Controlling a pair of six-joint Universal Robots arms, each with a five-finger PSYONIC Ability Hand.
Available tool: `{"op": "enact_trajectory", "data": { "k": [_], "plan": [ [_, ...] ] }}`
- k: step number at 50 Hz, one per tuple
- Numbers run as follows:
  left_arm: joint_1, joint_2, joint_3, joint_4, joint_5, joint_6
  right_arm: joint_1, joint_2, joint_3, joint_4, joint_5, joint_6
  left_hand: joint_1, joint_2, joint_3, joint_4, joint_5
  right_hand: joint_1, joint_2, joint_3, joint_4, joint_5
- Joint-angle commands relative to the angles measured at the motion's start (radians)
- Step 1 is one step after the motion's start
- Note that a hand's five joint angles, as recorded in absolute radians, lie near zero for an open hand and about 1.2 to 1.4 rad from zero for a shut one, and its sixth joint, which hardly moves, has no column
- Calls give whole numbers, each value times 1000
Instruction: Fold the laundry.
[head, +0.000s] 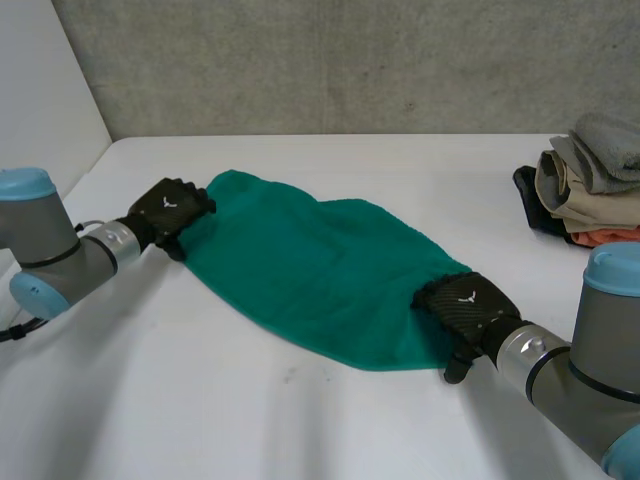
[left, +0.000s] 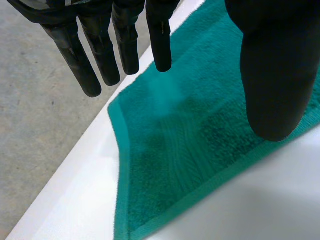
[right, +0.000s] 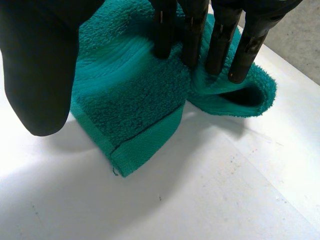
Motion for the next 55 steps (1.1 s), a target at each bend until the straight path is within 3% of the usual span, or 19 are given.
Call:
{"op": "enact_trajectory", "data": {
  "k": [1, 38, 46, 51, 55],
  "plan": [
    [0, -47, 27, -8, 16, 59, -2, 0, 1, -2, 0, 0, 11, 23, 23, 30, 35, 10, -95, -14, -11, -12],
    [-29, -164, 234, 47, -28, 49, -2, 3, 2, -6, 0, -2, 169, 181, 181, 189, 194, 10, -95, -14, -11, -12],
    [-29, -159, 235, 84, -45, 1, -1, 9, 4, -6, 0, -12, 283, 295, 295, 303, 308, 10, -95, -14, -11, -12],
    [-29, -167, 235, 95, -51, -52, -1, 9, 5, -6, 2, -26, 591, 603, 603, 611, 616, 10, -95, -14, -11, -12],
    [-29, -183, 237, 95, -53, -53, -1, 9, 8, -6, 2, -29, 697, 709, 709, 717, 722, 10, -95, -14, -11, -12]
  ]
}}
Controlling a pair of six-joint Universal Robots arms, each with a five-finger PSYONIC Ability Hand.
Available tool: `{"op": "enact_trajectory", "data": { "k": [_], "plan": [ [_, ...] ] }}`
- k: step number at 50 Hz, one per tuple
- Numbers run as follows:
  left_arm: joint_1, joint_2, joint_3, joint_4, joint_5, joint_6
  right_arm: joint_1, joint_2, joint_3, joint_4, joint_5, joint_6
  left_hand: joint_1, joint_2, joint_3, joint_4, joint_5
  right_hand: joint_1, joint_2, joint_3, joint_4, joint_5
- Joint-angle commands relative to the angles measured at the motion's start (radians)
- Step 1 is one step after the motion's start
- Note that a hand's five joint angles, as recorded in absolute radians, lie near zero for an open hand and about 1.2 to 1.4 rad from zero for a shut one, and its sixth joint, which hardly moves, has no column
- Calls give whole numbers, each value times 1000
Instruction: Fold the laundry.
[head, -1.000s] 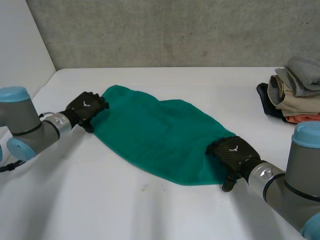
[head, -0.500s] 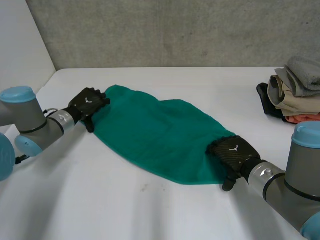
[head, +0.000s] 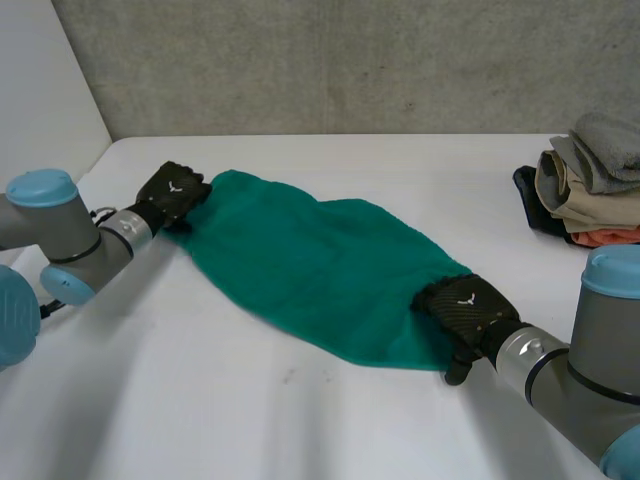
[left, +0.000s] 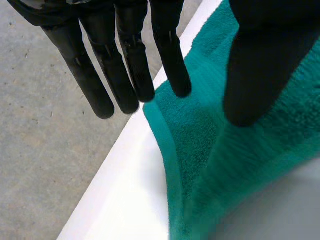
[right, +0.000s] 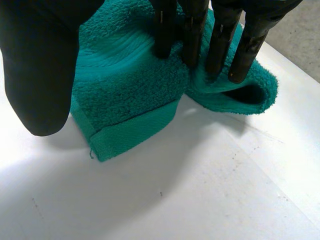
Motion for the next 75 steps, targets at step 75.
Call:
{"op": "enact_trajectory", "data": {
  "k": [75],
  "plan": [
    [-93, 1013, -964, -37, -265, -108, 12, 53, 3, -127, -10, -13, 572, 590, 599, 596, 605, 820, 715, 796, 799, 798]
  ]
}}
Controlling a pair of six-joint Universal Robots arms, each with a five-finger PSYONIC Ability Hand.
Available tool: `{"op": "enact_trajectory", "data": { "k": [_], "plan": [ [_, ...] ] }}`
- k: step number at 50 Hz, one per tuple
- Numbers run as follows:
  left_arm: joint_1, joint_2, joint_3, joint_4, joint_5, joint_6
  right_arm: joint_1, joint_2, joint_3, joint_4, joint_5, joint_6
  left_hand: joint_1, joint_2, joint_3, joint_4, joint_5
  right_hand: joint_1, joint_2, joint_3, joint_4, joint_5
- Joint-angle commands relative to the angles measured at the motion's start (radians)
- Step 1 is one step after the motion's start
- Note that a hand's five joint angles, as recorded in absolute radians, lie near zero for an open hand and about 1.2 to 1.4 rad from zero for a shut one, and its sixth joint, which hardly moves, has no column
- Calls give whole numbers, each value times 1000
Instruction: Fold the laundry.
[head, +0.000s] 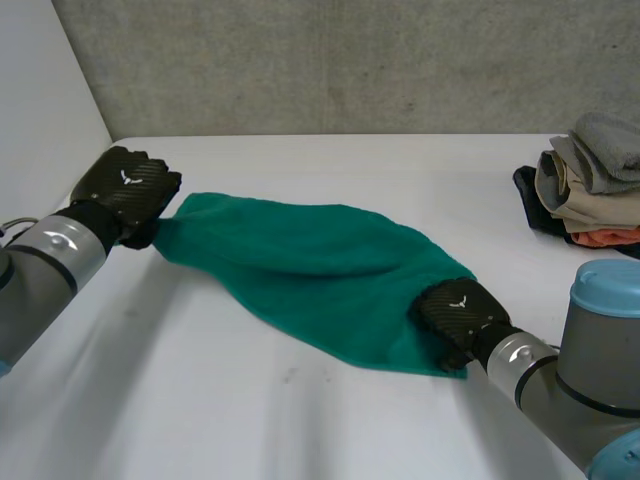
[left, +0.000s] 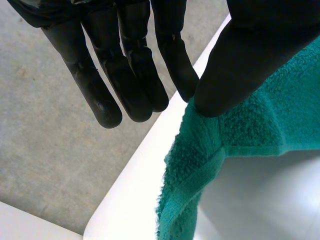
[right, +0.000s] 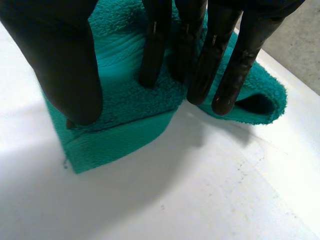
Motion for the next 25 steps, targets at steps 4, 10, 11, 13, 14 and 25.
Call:
{"op": "enact_trajectory", "data": {
  "k": [4, 10, 11, 13, 14, 25],
  "plan": [
    [-4, 57, -26, -12, 0, -58, -3, 22, -44, -22, -4, 0, 250, 203, 209, 197, 250, 467, 363, 349, 348, 374],
    [1, 56, -27, -14, -1, -58, -4, 16, -51, 2, 5, 17, 250, 203, 209, 197, 250, 18, -86, -100, -101, -75],
    [2, 56, -27, -14, -1, -58, -3, 16, -51, 8, 5, 19, 250, 203, 209, 197, 250, -32, -136, -150, -151, -125],
    [2, 56, -29, -14, -1, -58, -1, 15, -49, 42, 1, 22, 250, 203, 209, 197, 250, -170, -274, -288, -289, -263],
    [4, 56, -29, -15, -1, -58, -1, 13, -51, 54, -2, 23, 250, 203, 209, 197, 250, -188, -292, -306, -307, -281],
    [5, 54, -32, -20, -1, -59, -11, 21, -61, 105, -38, 26, 250, 203, 209, 197, 250, -94, -198, -212, -213, -187]
  ]
}}
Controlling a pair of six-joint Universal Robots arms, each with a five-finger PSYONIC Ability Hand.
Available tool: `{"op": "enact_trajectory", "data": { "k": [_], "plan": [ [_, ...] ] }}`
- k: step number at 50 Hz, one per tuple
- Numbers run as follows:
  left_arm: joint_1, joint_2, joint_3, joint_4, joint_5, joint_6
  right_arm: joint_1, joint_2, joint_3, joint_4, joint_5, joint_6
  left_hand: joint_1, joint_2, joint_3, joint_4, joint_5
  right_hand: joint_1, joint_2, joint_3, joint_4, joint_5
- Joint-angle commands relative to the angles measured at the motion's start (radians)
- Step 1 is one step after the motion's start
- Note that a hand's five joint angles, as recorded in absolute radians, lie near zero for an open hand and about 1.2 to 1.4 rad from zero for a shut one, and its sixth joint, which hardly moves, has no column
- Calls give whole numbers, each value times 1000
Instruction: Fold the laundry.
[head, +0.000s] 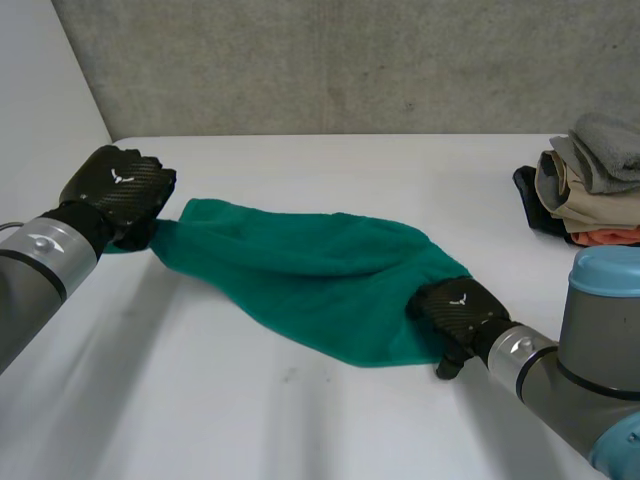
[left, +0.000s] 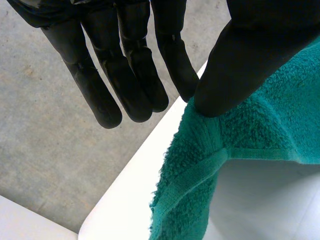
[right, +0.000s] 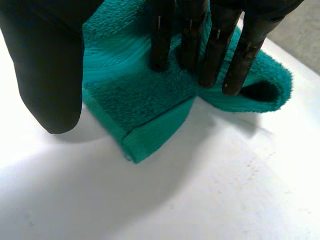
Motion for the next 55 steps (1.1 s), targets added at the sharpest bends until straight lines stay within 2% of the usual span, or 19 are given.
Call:
{"op": "enact_trajectory", "data": {
  "k": [1, 14, 30, 32, 33, 34, 42, 48, 53, 54, 55],
  "plan": [
    [-1, -1, -2, -1, 0, -1, -5, 11, -7, 5, -29, 0, 250, 203, 209, 197, 250, 184, 129, 144, 145, 147],
    [0, -1, -2, 2, 3, -1, 1, 55, -53, -51, -33, -9, 250, 203, 209, 197, 250, 466, 410, 426, 427, 429],
    [3, -1, -3, 0, 2, -1, 7, 115, -127, -48, -27, -17, 250, 203, 209, 197, 250, 513, 457, 473, 474, 476],
    [3, -1, -3, 0, 0, -1, 7, 117, -130, -49, -29, -17, 250, 203, 209, 197, 250, 644, 589, 605, 605, 607],
    [5, -1, -3, 0, 0, -1, 8, 120, -136, -51, -27, -17, 250, 203, 209, 197, 250, 898, 843, 858, 859, 861],
    [5, -1, -3, 0, 0, -1, 8, 123, -140, -51, -24, -17, 250, 203, 209, 197, 250, 969, 914, 930, 930, 932],
    [3, 4, -2, -1, 0, -1, -1, 133, -220, -29, -9, -5, 250, 203, 209, 197, 250, 970, 914, 930, 931, 933],
    [3, 27, -6, -7, 0, -2, -33, 81, -226, 73, 0, -38, 250, 203, 209, 197, 250, 970, 914, 930, 931, 933],
    [2, 53, -18, -43, 2, -4, -113, -17, -217, 135, 124, -138, 250, 203, 209, 197, 250, 970, 914, 930, 931, 933],
    [-1, 58, -20, -49, 2, -4, -136, -37, -202, 123, 169, -146, 250, 203, 209, 197, 250, 739, 683, 699, 699, 701],
    [-6, 67, -18, -58, 2, -10, -139, -47, -193, 115, 192, -146, 250, 203, 209, 197, 250, 693, 637, 653, 653, 655]
  ]
}}
